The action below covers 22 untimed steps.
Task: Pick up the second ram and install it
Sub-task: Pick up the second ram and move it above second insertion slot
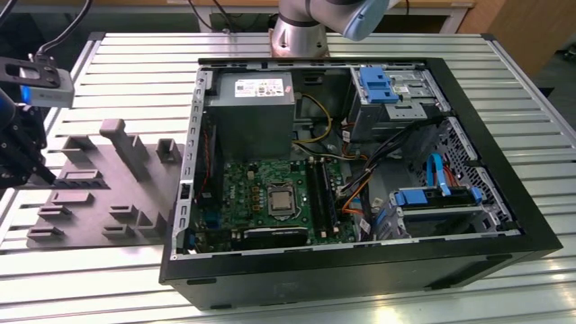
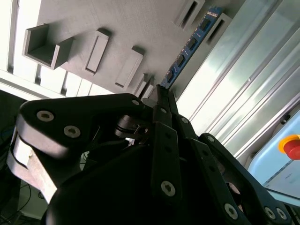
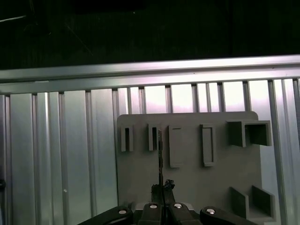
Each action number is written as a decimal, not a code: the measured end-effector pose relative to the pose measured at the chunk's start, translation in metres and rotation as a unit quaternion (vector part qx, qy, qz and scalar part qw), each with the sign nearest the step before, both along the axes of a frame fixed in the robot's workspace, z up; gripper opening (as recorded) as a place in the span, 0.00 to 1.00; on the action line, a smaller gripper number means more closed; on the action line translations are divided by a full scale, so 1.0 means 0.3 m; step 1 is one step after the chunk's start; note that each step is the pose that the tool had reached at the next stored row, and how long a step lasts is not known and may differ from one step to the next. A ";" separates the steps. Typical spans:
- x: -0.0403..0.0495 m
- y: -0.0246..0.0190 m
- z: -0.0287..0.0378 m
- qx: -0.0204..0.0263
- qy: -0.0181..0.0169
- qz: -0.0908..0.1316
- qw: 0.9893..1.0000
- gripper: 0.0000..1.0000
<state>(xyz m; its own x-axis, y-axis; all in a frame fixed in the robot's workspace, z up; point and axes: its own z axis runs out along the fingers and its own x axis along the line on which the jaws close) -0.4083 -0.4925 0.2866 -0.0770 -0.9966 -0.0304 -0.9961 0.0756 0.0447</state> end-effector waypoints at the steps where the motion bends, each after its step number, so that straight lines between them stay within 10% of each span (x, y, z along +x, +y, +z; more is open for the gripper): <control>1: 0.000 0.000 0.002 0.000 0.000 0.000 1.000 0.12; 22: 0.000 0.002 0.034 0.000 0.000 0.000 1.000 0.12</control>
<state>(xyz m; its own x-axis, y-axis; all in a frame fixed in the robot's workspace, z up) -0.4083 -0.4920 0.2969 -0.0770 -0.9966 -0.0304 -0.9962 0.0756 0.0442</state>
